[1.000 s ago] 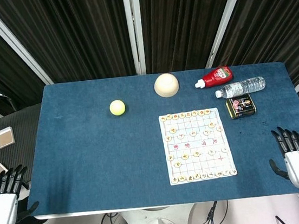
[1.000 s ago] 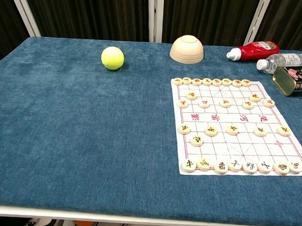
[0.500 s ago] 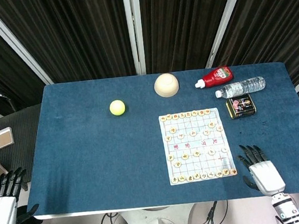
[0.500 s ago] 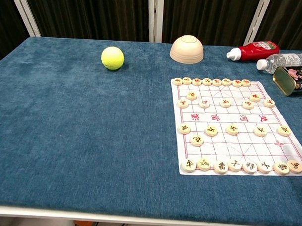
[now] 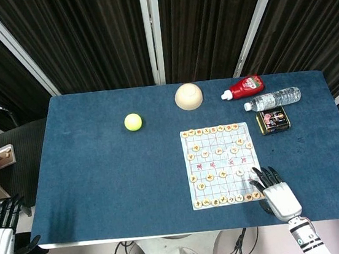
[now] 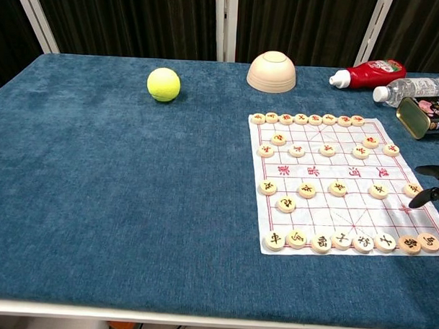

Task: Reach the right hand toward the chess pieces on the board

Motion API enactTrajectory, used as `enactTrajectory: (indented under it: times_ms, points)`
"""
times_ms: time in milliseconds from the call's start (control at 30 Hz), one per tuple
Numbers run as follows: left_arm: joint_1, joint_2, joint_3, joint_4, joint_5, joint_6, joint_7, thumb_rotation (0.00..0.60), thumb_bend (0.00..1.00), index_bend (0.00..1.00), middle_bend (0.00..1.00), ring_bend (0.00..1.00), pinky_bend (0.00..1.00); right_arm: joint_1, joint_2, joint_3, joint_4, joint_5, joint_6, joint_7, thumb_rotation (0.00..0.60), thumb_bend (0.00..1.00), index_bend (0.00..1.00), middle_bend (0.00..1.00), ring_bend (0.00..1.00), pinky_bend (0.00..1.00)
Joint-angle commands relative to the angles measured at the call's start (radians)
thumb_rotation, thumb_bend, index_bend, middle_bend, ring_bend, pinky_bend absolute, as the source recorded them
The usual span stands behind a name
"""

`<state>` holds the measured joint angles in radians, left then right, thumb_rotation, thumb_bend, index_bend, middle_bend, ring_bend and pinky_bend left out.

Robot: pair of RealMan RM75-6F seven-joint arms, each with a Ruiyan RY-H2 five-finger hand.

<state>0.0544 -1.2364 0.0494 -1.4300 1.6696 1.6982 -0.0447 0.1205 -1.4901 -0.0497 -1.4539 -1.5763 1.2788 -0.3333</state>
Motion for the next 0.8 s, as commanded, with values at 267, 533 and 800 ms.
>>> enactTrajectory:
  times_ms: [267,533,800]
  points:
    - [0.009,0.001,-0.001,0.018,-0.004,0.007,-0.020,0.600,0.12,0.03,0.02,0.00,0.02,0.012,-0.023,0.006,0.015,0.025,-0.014,-0.020,0.600,0.29,0.34,0.00,0.00,0.00]
    - [0.010,-0.003,-0.003,0.027,-0.006,0.005,-0.034,0.600,0.12,0.03,0.02,0.00,0.02,0.018,-0.034,0.002,0.024,0.029,-0.016,-0.022,0.600,0.29,0.38,0.00,0.00,0.00]
    - [0.012,-0.004,-0.007,0.033,0.001,0.016,-0.043,0.600,0.12,0.03,0.02,0.00,0.02,0.025,-0.039,0.000,0.028,0.033,-0.019,-0.027,0.600,0.29,0.43,0.00,0.00,0.00]
